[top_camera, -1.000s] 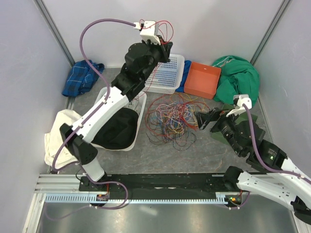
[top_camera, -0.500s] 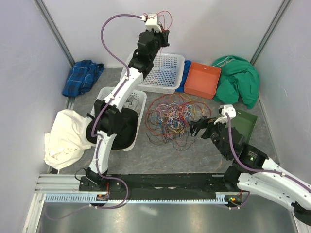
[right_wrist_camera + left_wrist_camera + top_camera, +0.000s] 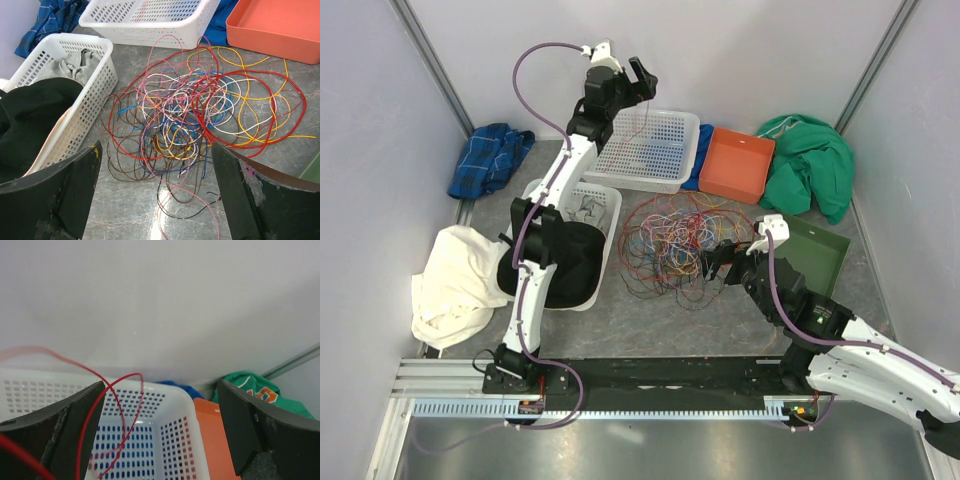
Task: Untangle the cables
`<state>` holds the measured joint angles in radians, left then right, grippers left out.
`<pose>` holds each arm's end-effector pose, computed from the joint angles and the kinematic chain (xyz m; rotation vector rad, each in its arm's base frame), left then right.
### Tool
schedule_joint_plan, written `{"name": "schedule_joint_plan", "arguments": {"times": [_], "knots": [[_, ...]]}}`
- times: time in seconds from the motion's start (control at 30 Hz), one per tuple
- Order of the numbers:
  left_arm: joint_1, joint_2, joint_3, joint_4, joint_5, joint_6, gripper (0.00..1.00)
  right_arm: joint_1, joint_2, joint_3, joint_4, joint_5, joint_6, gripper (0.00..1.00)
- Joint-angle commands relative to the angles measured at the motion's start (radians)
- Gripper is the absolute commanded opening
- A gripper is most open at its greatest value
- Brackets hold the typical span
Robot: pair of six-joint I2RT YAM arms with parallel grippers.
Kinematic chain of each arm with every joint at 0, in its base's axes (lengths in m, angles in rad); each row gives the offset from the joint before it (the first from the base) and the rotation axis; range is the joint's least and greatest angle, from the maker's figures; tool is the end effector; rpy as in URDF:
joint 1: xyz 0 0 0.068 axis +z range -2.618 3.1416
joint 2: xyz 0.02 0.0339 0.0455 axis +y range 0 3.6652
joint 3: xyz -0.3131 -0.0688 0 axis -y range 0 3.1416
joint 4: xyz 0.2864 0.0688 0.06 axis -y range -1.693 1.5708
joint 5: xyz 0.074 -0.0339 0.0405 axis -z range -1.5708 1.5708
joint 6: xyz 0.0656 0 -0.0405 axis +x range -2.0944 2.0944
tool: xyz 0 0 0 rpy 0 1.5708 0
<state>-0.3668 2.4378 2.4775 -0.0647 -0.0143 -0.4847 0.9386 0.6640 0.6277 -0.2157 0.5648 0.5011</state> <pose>0.6370 -0.2437 0.3839 -0.1077 1.6307 -0.6476 0.1389 0.1302 0.3238 0.0045 1.8129 0.5180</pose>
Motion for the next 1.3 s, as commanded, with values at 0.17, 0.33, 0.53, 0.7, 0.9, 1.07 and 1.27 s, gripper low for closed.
{"name": "schedule_joint_plan", "arguments": {"times": [0.17, 0.33, 0.53, 0.7, 0.9, 1.07, 1.27], "knots": [[-0.001, -0.137, 0.027, -0.291, 0.06, -0.107, 1.0, -0.003, -0.033, -0.002, 0.035, -0.002, 0.028, 0.98], [0.0, -0.233, -0.087, -0.33, 0.074, -0.12, 1.0, -0.001, -0.058, -0.006, 0.016, -0.008, 0.056, 0.98], [-0.004, -0.28, -0.039, -0.482, 0.066, -0.02, 1.0, -0.003, -0.034, 0.004, -0.025, -0.019, 0.093, 0.98], [0.014, -0.316, -0.113, -0.598, 0.116, -0.051, 1.0, -0.001, -0.027, -0.003, -0.016, -0.045, 0.122, 0.98], [-0.124, -0.574, -0.487, -0.482, 0.07, -0.022, 1.0, -0.001, 0.078, 0.003, -0.01, -0.034, 0.123, 0.98], [-0.326, -0.796, -0.811, -0.306, -0.079, -0.028, 1.0, 0.0, 0.108, 0.013, -0.017, -0.011, 0.165, 0.98], [-0.403, -0.931, -1.213, -0.058, -0.039, -0.143, 1.0, 0.0, -0.009, -0.012, -0.093, 0.131, 0.232, 0.98]]}}
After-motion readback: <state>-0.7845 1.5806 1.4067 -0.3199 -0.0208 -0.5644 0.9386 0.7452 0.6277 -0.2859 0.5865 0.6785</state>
